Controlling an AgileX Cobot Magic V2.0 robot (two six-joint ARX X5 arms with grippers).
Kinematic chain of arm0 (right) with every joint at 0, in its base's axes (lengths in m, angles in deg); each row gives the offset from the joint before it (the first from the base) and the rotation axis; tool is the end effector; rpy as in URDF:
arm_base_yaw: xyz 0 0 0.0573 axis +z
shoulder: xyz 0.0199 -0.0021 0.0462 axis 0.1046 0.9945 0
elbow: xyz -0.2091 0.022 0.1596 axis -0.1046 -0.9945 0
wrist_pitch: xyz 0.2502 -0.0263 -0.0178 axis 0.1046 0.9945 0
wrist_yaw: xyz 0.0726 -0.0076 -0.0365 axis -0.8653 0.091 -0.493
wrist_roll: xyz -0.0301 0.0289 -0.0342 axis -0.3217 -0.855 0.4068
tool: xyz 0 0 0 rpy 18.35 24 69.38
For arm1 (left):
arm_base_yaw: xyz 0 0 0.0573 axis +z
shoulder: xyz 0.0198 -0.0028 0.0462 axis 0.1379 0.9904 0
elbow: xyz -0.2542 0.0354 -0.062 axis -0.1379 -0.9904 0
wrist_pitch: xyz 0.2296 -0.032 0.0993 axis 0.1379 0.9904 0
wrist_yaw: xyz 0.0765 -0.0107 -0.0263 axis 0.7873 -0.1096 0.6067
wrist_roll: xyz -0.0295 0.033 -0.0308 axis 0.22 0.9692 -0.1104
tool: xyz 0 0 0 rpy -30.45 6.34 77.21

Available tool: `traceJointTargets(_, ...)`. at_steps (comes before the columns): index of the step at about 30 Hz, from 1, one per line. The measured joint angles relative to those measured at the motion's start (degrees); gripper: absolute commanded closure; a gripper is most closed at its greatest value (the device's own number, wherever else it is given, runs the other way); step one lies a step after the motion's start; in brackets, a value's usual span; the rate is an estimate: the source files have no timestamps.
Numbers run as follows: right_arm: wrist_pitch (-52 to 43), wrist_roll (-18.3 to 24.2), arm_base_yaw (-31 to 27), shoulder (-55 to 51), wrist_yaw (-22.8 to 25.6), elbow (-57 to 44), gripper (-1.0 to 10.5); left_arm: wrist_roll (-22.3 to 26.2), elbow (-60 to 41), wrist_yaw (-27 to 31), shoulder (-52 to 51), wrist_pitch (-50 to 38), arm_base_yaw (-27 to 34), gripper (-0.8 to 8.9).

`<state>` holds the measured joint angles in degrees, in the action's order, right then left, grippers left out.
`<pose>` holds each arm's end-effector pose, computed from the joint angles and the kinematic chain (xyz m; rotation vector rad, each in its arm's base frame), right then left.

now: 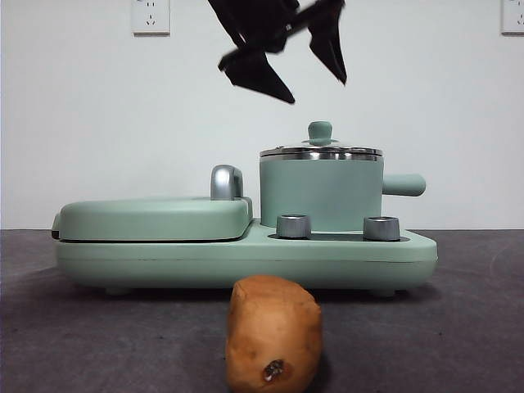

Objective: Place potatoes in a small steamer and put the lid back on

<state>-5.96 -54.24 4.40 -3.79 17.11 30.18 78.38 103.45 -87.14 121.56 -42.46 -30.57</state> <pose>0.1014 0.0177 0.3437 0.3962 0.4361 0.7023 0.3409 -0.2745 0.3311 0.0728 0.5127 -0.7256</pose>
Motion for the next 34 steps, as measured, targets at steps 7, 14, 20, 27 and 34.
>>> traceJointTargets(7, 0.0, 0.0, 0.0, 0.0, 0.0, 0.0, 5.1, 1.1, 0.0, 0.9, 2.4, -2.1, -0.2, 3.78)
traceJointTargets(14, 0.0, 0.0, 0.0, 0.0, 0.0, 0.0, 5.1, 1.7, 0.1, 0.9, 4.6, -2.5, -0.3, 3.78)
traceJointTargets(20, 0.0, 0.0, 0.0, 0.0, 0.0, 0.0, 5.1, 2.3, 0.1, 0.9, 6.3, -4.0, -0.3, 4.22)
traceJointTargets(27, 0.0, 0.0, 0.0, 0.0, 0.0, 0.0, 5.1, 5.2, 0.1, 0.9, 6.6, -4.8, -0.5, 5.23)
traceJointTargets(34, 0.0, 0.0, 0.0, 0.0, 0.0, 0.0, 5.1, 7.5, 0.1, 1.4, 6.6, -5.0, -0.6, 7.02)
